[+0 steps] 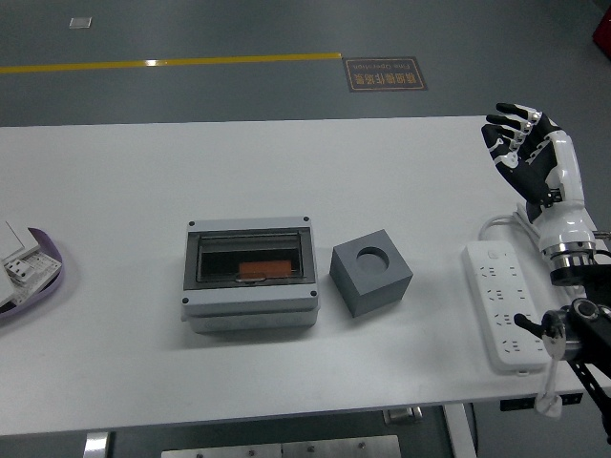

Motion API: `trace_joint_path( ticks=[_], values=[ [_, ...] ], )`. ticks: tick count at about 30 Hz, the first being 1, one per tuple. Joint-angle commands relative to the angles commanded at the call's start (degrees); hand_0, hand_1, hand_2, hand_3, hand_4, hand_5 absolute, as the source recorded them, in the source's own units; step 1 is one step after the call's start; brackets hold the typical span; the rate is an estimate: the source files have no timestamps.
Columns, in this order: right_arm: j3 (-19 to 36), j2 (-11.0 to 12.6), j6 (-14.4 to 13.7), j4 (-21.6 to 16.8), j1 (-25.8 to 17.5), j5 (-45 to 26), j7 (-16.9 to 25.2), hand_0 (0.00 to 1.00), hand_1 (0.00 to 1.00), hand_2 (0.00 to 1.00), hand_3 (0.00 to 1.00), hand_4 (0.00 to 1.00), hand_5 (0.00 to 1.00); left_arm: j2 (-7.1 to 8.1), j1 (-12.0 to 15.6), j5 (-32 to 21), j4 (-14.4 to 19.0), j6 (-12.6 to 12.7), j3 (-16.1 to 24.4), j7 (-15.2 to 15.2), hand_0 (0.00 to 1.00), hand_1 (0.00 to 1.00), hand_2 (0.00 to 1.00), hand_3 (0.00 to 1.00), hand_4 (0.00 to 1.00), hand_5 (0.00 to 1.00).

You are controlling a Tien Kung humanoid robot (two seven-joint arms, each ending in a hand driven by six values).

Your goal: Pick up the cylinder from the cube,place it in the box,flap close box

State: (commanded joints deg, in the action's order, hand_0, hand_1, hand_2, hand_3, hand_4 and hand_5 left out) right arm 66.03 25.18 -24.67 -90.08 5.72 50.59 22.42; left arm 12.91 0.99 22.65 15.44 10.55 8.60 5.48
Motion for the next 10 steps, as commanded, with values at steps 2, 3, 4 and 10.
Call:
trace_joint_path(
  ticks=[2, 3, 4, 10],
  values=[
    [-0.7, -0.3, 0.2, 0.4, 0.4, -1.0, 0.4, 0.711, 0.656, 0.648, 0.683, 0.824, 0.331, -0.11, 0.2, 0.2, -0.1, 0.0, 0.2, 0.1, 0.513, 0.560, 0.560, 0.605, 0.722, 0.174],
    [-1.0, -0.4, 0.3, 0.5, 0.5, -1.3, 0.6, 0.711, 0.656, 0.648, 0.683, 0.824, 0.331, -0.16, 0.3, 0.3, -0.1, 0.0, 0.3, 0.2, 0.513, 0.560, 0.560, 0.605, 0.722, 0.174],
    [-1.3, -0.5, 0.3, 0.5, 0.7, -1.6, 0.7, 0.711, 0.656, 0.648, 0.683, 0.824, 0.331, -0.21, 0.3, 0.3, -0.1, 0.0, 0.4, 0.2, 0.513, 0.560, 0.560, 0.605, 0.722, 0.174],
    [-4.0, -0.7, 0.5, 0.9, 2.1, -3.1, 1.1, 0.712, 0.654, 0.648, 0.684, 0.826, 0.328, -0.43, 0.6, 0.0, -0.2, 0.1, 0.4, 0.2, 0.513, 0.561, 0.560, 0.604, 0.723, 0.174]
  ],
)
